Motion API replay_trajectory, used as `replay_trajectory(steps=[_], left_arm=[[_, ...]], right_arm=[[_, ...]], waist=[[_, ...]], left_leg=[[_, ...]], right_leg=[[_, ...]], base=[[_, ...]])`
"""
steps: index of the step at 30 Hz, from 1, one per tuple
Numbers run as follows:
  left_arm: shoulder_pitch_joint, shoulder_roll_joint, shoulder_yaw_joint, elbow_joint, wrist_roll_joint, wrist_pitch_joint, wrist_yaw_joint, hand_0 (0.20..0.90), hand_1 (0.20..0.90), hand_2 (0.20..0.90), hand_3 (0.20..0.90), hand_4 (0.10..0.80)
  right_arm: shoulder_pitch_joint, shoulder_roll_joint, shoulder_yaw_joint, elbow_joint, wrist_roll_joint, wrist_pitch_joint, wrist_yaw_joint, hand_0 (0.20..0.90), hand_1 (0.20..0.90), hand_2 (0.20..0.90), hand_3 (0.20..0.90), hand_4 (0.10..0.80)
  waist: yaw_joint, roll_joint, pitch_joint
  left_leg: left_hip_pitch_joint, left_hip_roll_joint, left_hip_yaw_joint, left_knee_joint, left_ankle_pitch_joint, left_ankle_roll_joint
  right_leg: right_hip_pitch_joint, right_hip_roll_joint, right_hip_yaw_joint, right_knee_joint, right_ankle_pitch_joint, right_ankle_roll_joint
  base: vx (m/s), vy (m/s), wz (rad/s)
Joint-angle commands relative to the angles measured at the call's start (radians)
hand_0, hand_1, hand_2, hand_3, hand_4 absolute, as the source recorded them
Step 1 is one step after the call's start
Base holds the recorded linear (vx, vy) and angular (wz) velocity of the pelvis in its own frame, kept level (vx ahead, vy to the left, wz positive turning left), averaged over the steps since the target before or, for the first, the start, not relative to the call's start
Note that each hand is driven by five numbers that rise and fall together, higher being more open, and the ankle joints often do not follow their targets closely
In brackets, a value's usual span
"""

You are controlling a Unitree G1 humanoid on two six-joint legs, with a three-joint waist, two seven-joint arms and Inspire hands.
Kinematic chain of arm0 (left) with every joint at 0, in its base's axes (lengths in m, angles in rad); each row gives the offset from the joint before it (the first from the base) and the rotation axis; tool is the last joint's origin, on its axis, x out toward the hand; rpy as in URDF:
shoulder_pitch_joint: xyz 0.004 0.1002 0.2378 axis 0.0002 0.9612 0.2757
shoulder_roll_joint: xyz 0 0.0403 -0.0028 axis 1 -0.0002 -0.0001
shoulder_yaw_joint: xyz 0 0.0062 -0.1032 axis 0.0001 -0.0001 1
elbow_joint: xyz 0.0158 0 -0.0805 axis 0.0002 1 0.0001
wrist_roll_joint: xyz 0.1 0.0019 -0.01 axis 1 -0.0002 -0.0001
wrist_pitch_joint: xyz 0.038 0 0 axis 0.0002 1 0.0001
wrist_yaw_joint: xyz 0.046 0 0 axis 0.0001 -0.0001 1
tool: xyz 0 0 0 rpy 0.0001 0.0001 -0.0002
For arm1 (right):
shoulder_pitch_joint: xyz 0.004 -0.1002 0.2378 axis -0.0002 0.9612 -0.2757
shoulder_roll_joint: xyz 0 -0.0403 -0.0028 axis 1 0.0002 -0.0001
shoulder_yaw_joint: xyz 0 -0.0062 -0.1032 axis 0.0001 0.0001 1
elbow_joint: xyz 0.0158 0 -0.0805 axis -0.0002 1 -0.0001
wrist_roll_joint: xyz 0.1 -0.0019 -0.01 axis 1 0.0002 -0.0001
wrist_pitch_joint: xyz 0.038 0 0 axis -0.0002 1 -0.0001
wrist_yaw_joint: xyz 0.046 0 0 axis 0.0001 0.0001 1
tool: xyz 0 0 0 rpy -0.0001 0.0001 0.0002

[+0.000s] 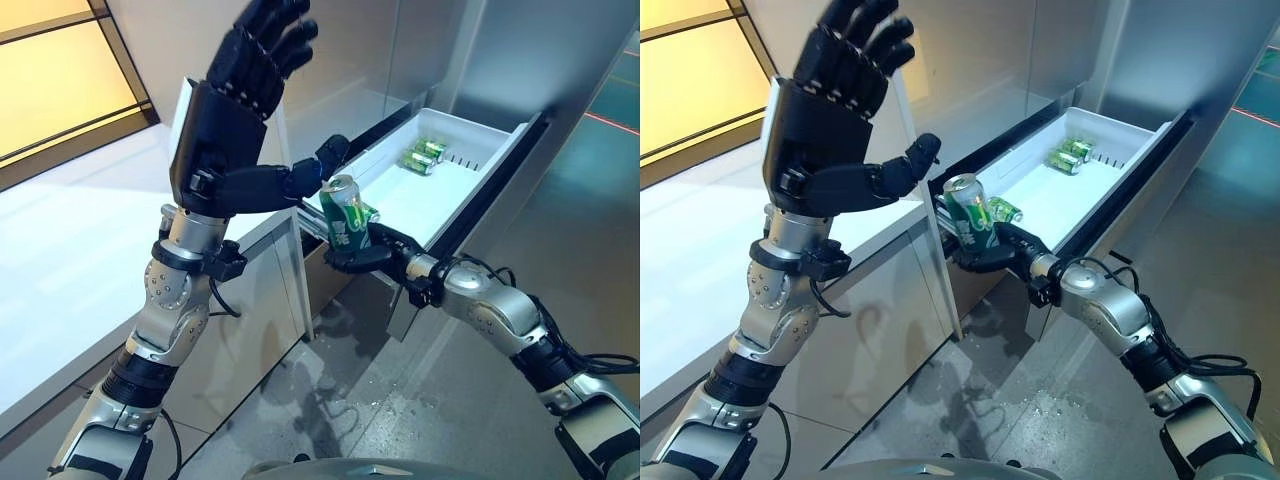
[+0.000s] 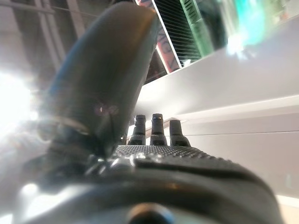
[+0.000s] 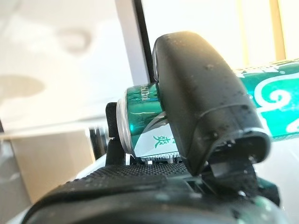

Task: Put drinks into fridge and close the fridge

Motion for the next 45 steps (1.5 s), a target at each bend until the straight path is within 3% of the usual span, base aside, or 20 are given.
replay_trajectory(steps=[1, 6, 7, 8, 11, 14, 17, 21, 26, 37, 45], left_arm=[[-0.105, 0.0, -0.018, 0.026, -0.099, 0.103, -0.048, 0.9, 0.9, 0.9, 0.9, 0.8], [-0.086, -0.032, -0.082, 0.085, -0.238, 0.425, -0.172, 0.9, 0.9, 0.9, 0.9, 0.8], [-0.083, -0.036, -0.086, 0.093, -0.244, 0.46, -0.181, 0.9, 0.9, 0.9, 0.9, 0.8], [-0.051, -0.041, -0.114, 0.119, -0.269, 0.55, -0.209, 0.9, 0.9, 0.9, 0.9, 0.8], [0.004, -0.055, -0.145, 0.156, -0.293, 0.668, -0.254, 0.9, 0.9, 0.9, 0.9, 0.8], [0.127, -0.054, -0.203, 0.193, -0.299, 0.769, -0.297, 0.9, 0.9, 0.9, 0.9, 0.8], [0.271, -0.005, -0.248, 0.234, -0.298, 0.825, -0.291, 0.9, 0.9, 0.9, 0.9, 0.8], [0.396, 0.03, -0.26, 0.319, -0.267, 0.83, -0.291, 0.9, 0.9, 0.9, 0.9, 0.8], [0.475, 0.035, -0.287, 0.507, -0.11, 0.712, -0.29, 0.9, 0.9, 0.9, 0.9, 0.8], [0.482, -0.059, -0.229, 0.897, 0.136, 0.505, -0.171, 0.9, 0.9, 0.9, 0.9, 0.8], [0.446, -0.07, -0.2, 1.007, 0.195, 0.443, -0.148, 0.9, 0.9, 0.9, 0.9, 0.8]], right_arm=[[-0.285, 0.074, -0.166, 0.001, -0.032, -0.144, -0.071, 0.3, 0.3, 0.3, 0.2, 0.1], [-0.391, 0.006, -0.162, 0.172, -0.14, -0.172, -0.143, 0.3, 0.3, 0.3, 0.2, 0.1], [-0.4, 0.0, -0.162, 0.186, -0.158, -0.17, -0.149, 0.3, 0.3, 0.3, 0.2, 0.1], [-0.43, -0.039, -0.156, 0.245, -0.178, -0.179, -0.154, 0.3, 0.3, 0.3, 0.2, 0.1], [-0.472, -0.091, -0.149, 0.328, -0.217, -0.181, -0.158, 0.3, 0.3, 0.3, 0.2, 0.1], [-0.517, -0.168, -0.143, 0.474, -0.263, -0.193, -0.144, 0.3, 0.3, 0.3, 0.2, 0.1], [-0.545, -0.267, -0.124, 0.635, -0.317, -0.196, -0.1, 0.3, 0.3, 0.3, 0.2, 0.1], [-0.532, -0.33, -0.123, 0.758, -0.382, -0.191, -0.056, 0.3, 0.3, 0.3, 0.2, 0.1], [-0.485, -0.35, -0.151, 0.878, -0.509, -0.181, 0.017, 0.3, 0.3, 0.3, 0.2, 0.1], [-0.447, -0.319, -0.172, 0.954, -0.662, -0.178, 0.06, 0.3, 0.3, 0.3, 0.2, 0.1], [-0.535, -0.338, -0.103, 1.031, -0.703, -0.142, 0.123, 0.3, 0.3, 0.3, 0.2, 0.1]], waist=[[0.0, -0.043, -0.085], [0.023, -0.036, -0.076], [0.024, -0.035, -0.075], [0.033, -0.033, -0.073], [0.046, -0.029, -0.068], [0.066, -0.023, -0.059], [0.091, -0.017, -0.047], [0.114, -0.01, -0.029], [0.131, -0.002, 0.003], [0.14, 0.015, 0.091], [0.156, 0.042, 0.182]], left_leg=[[-0.013, -0.035, -0.047, 0.012, -0.08, 0.014], [-0.01, -0.037, -0.061, 0.014, -0.08, 0.012], [-0.009, -0.037, -0.063, 0.015, -0.08, 0.011], [-0.01, -0.038, -0.067, 0.016, -0.079, 0.011], [-0.011, -0.039, -0.072, 0.018, -0.079, 0.011], [-0.009, -0.042, -0.081, 0.026, -0.085, 0.011], [-0.016, -0.046, -0.092, 0.033, -0.084, 0.012], [-0.036, -0.051, -0.101, 0.048, -0.08, 0.011], [-0.065, -0.054, -0.109, 0.064, -0.075, 0.012], [-0.162, -0.05, -0.106, 0.102, -0.063, 0.006], [-0.271, -0.054, -0.116, 0.151, -0.056, 0.008]], right_leg=[[-0.034, -0.015, -0.025, 0.103, -0.089, 0.06], [-0.027, -0.02, -0.051, 0.115, -0.096, 0.06], [-0.026, -0.02, -0.053, 0.115, -0.096, 0.06], [-0.024, -0.023, -0.06, 0.116, -0.096, 0.061], [-0.02, -0.026, -0.071, 0.115, -0.095, 0.062], [-0.013, -0.031, -0.081, 0.118, -0.102, 0.065], [-0.012, -0.036, -0.094, 0.121, -0.103, 0.067], [-0.019, -0.043, -0.109, 0.128, -0.104, 0.065], [-0.041, -0.049, -0.116, 0.141, -0.105, 0.064], [-0.132, -0.054, -0.11, 0.171, -0.102, 0.054], [-0.231, -0.056, -0.106, 0.208, -0.1, 0.04]], base=[[0.063, 0.019, 0.13], [0.064, 0.019, 0.21], [0.084, 0.021, 0.17], [0.073, 0.019, 0.19], [0.063, 0.019, 0.15], [0.097, 0.026, 0.21], [0.097, 0.026, 0.26], [0.061, 0.007, 0.24], [0.041, -0.025, 0.36], [-0.024, -0.026, 0.04], [-0.114, -0.006, 0.05]])
